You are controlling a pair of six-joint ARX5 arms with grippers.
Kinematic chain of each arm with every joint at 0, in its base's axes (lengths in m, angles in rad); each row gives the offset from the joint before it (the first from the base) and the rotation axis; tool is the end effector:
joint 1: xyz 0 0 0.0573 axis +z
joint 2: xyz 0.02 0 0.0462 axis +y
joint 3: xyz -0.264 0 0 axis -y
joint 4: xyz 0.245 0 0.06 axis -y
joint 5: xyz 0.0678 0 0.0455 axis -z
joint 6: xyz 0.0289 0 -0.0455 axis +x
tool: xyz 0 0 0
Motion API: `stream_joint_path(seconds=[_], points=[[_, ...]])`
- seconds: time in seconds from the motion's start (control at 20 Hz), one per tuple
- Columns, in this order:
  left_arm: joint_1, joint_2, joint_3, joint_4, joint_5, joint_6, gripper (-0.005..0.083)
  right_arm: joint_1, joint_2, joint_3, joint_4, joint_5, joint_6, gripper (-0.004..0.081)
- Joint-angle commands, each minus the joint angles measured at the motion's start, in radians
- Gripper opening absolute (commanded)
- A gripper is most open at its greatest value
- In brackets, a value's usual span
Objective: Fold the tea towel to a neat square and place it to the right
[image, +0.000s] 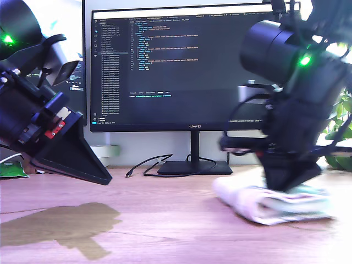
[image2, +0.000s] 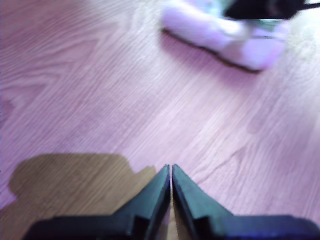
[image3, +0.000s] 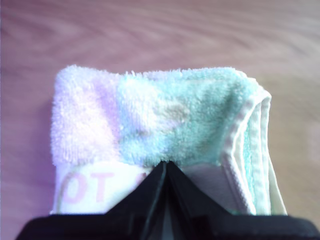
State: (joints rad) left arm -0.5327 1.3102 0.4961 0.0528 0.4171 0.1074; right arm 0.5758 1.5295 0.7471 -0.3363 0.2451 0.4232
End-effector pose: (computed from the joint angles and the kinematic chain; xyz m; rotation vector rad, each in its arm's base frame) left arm 0.1939 -0.1279 0.1566 0.1398 0.7392 -0.9439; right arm 0.2278 0.1395 0.1509 -0.0659 1.0593 0.0718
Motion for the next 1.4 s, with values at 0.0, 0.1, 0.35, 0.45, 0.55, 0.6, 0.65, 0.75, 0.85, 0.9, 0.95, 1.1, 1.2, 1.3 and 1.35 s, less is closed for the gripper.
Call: stream_joint_path(seconds=[0.0,0.1,0.35,0.45,0.55,0.6,0.65,0.75,0.85,0.9,0.95,1.1,1.2,1.3,1.35], points=[[0.003,-0.009,-0.008,0.016,0.000,-0.003,-0.0021,-0.009,0.032,-0.097,-0.142,0.001,0.021,-0.0013],[0.003,-0.009,-0.008,0.031,0.000,-0.003,-0.0021,-0.009,-0.018,-0.108,-0.192,0.001,0.026,-0.0013],[0.003,-0.009,-0.008,0.030,0.001,-0.003,-0.0021,-0.003,-0.142,-0.164,-0.272,-0.031,0.104,-0.0013],[0.003,-0.009,-0.008,0.029,0.001,-0.003,-0.0021,0.024,-0.182,-0.166,-0.294,-0.052,0.131,-0.0013],[0.003,-0.009,-0.008,0.030,0.001,-0.003,-0.0021,0.056,-0.210,-0.166,-0.307,-0.046,0.139,-0.0013],[0.003,-0.009,-0.008,0.031,0.001,-0.003,-0.0021,0.069,-0.222,-0.166,-0.294,-0.032,0.142,-0.0013],[0.003,-0.009,-0.008,0.031,0.001,-0.003,-0.0021,0.074,-0.230,-0.166,-0.279,-0.017,0.141,-0.0013],[0.003,-0.009,-0.008,0.032,0.002,-0.003,-0.0021,0.074,-0.253,-0.166,-0.256,0.000,0.113,-0.0013],[0.003,-0.009,-0.008,0.038,0.012,-0.005,-0.0021,0.074,-0.301,-0.165,-0.253,0.000,0.099,-0.0013],[0.003,-0.009,-0.008,0.044,0.019,-0.008,-0.0021,0.074,-0.332,-0.165,-0.253,0.001,0.090,-0.0013],[0.003,-0.009,-0.008,0.053,0.020,-0.015,-0.0021,0.074,-0.367,-0.165,-0.251,0.001,0.070,-0.0013],[0.003,-0.009,-0.008,0.071,0.020,-0.030,-0.0021,0.071,-0.485,-0.163,-0.237,0.009,-0.007,-0.0013],[0.003,-0.009,-0.008,0.083,0.020,-0.033,-0.0021,0.069,-0.531,-0.163,-0.178,0.024,-0.067,-0.0013],[0.003,-0.009,-0.008,0.106,0.020,-0.041,-0.0021,0.044,-0.540,-0.163,-0.076,0.025,-0.144,-0.0013],[0.006,-0.010,-0.008,0.121,0.020,-0.048,-0.0021,0.018,-0.539,-0.163,-0.034,0.024,-0.175,-0.0013]])
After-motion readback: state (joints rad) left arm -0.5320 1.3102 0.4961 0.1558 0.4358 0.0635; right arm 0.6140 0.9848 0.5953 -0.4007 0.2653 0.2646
